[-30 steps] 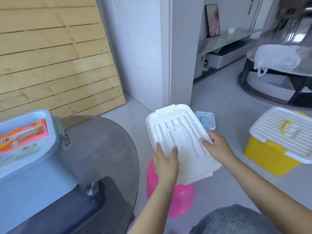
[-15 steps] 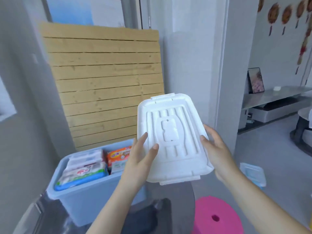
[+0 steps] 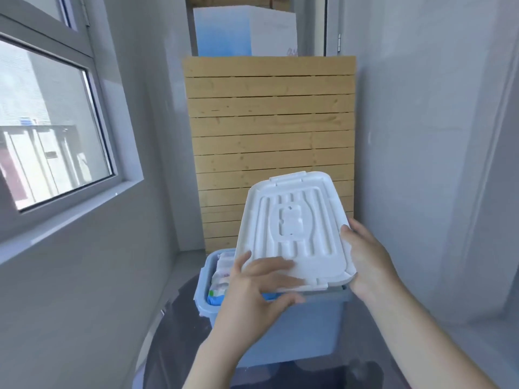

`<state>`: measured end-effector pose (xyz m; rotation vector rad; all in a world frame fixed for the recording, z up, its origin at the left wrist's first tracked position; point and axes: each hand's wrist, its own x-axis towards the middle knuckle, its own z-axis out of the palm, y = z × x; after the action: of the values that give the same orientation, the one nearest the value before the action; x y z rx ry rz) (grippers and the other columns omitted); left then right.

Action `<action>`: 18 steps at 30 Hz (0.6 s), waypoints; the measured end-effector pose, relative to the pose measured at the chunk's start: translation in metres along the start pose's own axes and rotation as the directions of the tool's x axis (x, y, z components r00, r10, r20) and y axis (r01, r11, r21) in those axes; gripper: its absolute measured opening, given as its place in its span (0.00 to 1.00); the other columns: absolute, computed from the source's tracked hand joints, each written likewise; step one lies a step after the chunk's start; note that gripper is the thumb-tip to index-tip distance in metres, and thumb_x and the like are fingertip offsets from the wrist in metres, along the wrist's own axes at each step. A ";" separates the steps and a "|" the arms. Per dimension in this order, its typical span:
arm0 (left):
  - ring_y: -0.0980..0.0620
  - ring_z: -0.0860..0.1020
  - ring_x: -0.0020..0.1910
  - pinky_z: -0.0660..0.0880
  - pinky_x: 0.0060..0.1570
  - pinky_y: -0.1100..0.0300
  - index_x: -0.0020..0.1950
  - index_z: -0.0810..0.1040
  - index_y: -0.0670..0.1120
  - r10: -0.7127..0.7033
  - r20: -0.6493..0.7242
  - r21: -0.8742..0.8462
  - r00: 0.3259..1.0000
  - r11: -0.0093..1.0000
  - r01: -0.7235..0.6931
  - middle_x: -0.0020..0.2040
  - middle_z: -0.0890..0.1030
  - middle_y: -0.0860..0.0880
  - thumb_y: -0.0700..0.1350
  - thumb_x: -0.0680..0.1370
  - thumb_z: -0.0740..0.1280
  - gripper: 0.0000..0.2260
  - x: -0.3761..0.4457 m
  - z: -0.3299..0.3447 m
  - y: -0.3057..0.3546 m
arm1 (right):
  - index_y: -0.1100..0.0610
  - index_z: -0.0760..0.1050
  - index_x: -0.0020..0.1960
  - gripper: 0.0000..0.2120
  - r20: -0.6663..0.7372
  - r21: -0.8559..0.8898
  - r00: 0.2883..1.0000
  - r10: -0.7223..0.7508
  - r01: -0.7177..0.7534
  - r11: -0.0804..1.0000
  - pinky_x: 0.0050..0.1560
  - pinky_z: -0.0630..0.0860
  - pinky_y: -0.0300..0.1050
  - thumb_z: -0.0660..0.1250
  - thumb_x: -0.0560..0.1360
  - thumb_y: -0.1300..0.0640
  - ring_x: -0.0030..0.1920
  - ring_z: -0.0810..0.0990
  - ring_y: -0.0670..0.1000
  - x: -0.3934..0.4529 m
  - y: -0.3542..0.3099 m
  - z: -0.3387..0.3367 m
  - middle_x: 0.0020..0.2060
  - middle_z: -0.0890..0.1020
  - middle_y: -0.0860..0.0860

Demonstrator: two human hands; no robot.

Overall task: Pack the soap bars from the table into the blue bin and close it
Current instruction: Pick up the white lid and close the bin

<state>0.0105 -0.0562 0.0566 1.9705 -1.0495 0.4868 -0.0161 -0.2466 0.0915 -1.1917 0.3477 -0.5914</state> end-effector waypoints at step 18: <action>0.49 0.77 0.38 0.72 0.35 0.55 0.42 0.82 0.48 -0.610 -0.152 -0.905 0.778 0.403 0.139 0.37 0.81 0.51 0.55 0.71 0.65 0.12 0.021 -0.017 0.003 | 0.31 0.55 0.66 0.29 0.545 -0.488 0.700 -0.461 0.713 0.504 0.67 0.50 0.24 0.66 0.71 0.43 0.69 0.52 0.29 -0.006 -0.004 0.015 0.68 0.55 0.27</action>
<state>0.0207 -0.0541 0.0816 0.9970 -0.3127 0.0820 -0.0133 -0.2330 0.1000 -2.1510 -0.2318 -0.8753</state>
